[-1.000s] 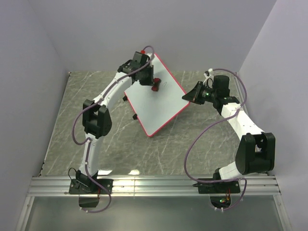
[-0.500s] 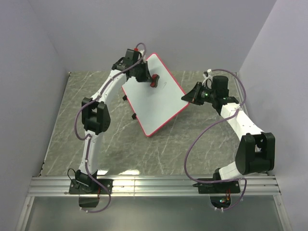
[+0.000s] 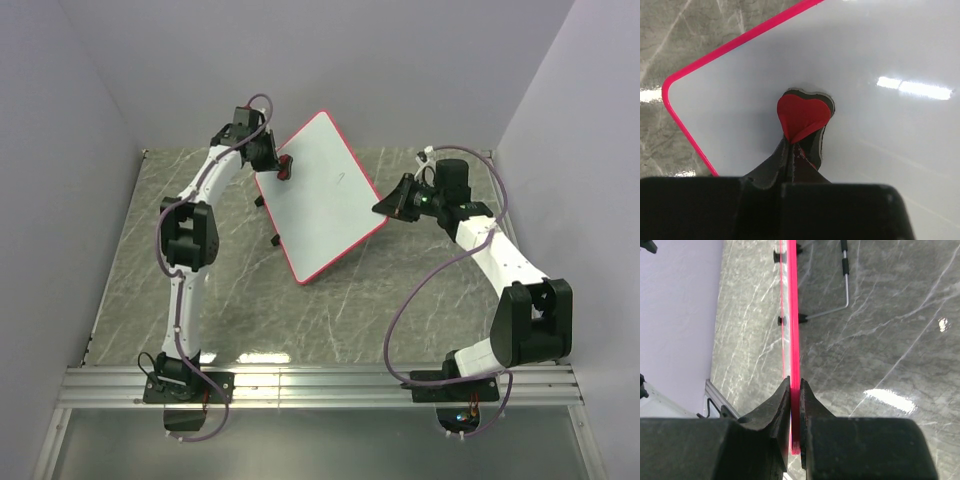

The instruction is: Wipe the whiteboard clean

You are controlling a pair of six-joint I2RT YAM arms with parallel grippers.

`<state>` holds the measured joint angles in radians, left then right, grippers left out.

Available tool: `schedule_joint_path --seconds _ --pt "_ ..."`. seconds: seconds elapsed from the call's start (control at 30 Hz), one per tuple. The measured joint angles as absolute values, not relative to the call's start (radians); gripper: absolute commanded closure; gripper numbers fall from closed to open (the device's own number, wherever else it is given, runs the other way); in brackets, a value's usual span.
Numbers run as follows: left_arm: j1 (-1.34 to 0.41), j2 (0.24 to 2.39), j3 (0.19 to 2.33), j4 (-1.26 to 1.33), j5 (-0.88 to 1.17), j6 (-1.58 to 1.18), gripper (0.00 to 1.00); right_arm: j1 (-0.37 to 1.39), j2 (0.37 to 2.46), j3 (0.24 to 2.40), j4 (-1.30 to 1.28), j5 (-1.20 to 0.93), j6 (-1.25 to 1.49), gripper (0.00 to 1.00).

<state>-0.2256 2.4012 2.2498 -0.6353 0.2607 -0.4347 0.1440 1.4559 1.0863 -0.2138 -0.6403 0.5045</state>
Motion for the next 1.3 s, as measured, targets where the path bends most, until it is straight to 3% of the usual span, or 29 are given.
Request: schedule_joint_path --seconds 0.23,0.63,1.3 --pt "-0.323 2.347 2.243 -0.655 0.145 -0.381 1.0 0.162 1.459 1.086 -0.229 -0.642 0.514 1.0" --pt "-0.717 2.116 2.126 -0.661 0.149 -0.443 1.0 0.171 1.483 1.086 -0.257 -0.647 0.51 1.0" --pt "-0.398 2.097 1.848 -0.562 0.231 -0.599 1.0 0.201 1.403 1.007 -0.204 -0.587 0.521 1.0"
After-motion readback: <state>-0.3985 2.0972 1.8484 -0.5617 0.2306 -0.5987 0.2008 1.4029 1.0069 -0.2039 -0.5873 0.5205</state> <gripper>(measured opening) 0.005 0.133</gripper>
